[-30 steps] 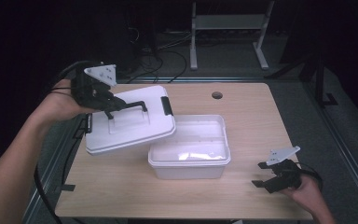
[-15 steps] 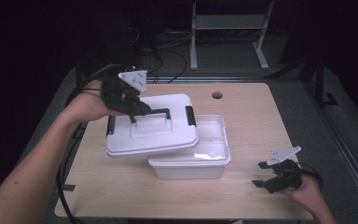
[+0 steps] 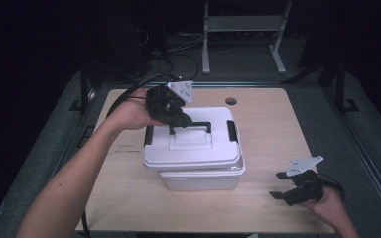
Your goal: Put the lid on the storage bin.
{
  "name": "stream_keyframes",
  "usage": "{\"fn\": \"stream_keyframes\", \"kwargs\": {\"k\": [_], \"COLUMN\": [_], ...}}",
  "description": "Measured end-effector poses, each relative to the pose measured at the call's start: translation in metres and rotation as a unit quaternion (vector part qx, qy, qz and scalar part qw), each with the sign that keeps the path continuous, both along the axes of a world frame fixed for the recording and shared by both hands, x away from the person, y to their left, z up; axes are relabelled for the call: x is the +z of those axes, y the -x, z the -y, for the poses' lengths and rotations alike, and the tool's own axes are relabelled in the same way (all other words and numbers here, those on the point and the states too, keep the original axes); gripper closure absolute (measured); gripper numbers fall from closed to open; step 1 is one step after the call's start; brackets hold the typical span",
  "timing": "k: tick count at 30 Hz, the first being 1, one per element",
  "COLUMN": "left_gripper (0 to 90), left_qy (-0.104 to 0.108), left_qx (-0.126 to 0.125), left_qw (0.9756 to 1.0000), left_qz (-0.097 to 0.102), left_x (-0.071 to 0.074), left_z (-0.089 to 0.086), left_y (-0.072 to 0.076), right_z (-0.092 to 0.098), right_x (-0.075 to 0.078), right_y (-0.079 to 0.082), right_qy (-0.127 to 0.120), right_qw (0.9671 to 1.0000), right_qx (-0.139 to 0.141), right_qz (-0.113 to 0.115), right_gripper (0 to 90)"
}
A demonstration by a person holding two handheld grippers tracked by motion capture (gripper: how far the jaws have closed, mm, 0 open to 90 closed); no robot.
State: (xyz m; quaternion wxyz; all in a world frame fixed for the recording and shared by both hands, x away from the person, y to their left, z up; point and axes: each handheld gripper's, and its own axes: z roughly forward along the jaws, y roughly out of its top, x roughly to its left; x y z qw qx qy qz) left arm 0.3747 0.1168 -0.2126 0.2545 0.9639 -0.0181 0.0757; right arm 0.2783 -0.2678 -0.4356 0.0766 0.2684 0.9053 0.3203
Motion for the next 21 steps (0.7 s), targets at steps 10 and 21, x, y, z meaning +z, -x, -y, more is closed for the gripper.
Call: {"fn": "stream_keyframes", "kwargs": {"k": [10, 21], "left_gripper": [85.0, 85.0], "left_qy": [-0.004, -0.01], "left_qx": [-0.008, -0.008], "left_qw": [0.9999, 0.9997], "left_qz": [-0.01, -0.022], "left_x": [-0.019, -0.039], "left_z": [0.025, 0.026], "left_y": [-0.007, -0.01], "right_z": [0.0, -0.001], "right_x": [0.003, 0.002], "right_y": [0.001, 0.0], "right_qy": [-0.008, -0.006], "right_qw": [1.0, 1.0], "right_qx": [-0.001, -0.001], "right_qz": [0.006, 0.007], "right_gripper": [27.1, 27.3]}}
